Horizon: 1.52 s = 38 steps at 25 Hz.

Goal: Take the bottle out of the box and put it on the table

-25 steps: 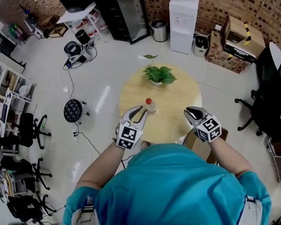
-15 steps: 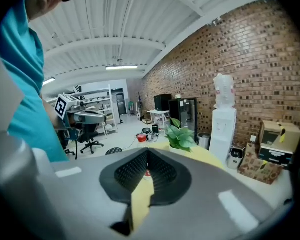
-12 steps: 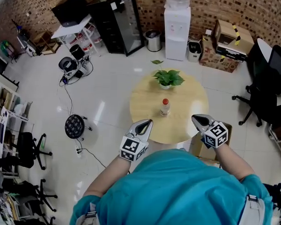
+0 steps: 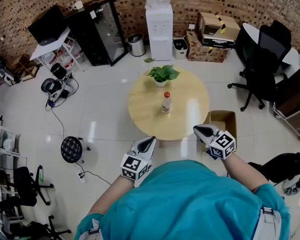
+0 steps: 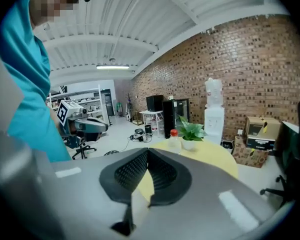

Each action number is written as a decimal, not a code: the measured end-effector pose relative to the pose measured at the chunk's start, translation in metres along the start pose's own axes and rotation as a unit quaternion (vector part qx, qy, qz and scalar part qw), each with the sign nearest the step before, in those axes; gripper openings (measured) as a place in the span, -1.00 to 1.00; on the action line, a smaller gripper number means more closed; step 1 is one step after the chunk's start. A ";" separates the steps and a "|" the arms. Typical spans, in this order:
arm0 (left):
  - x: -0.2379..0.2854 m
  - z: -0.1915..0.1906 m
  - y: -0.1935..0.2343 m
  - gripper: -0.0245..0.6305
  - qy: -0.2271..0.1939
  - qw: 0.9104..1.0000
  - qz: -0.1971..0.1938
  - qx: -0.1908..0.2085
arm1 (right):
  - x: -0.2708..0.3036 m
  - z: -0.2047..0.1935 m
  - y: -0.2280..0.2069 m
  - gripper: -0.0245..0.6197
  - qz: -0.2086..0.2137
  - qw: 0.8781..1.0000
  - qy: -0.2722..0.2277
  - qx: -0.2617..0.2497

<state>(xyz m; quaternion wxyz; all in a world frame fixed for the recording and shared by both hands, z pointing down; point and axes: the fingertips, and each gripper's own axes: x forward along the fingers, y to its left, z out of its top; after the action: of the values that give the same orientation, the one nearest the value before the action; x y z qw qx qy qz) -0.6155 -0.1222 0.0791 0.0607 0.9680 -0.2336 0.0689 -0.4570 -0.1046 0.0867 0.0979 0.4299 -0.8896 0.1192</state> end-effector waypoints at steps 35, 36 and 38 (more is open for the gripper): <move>-0.168 -0.031 -0.354 -0.93 0.005 0.999 0.013 -0.040 | -0.316 -0.091 0.224 -0.91 0.018 0.998 -0.059 0.001; -0.188 -0.034 -0.347 -0.93 0.007 0.999 0.007 -0.040 | -0.309 -0.088 0.240 -0.91 0.009 0.998 -0.062 0.005; -0.225 -0.037 -0.332 -0.93 0.008 0.999 -0.002 -0.041 | -0.293 -0.083 0.270 -0.91 -0.004 0.998 -0.065 0.018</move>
<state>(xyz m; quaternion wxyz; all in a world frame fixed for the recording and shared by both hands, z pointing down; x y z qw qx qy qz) -0.6644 0.2764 0.0506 0.1027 0.9645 -0.2340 0.0672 -0.4849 0.3001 0.0497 0.0323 0.4423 -0.8899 0.1069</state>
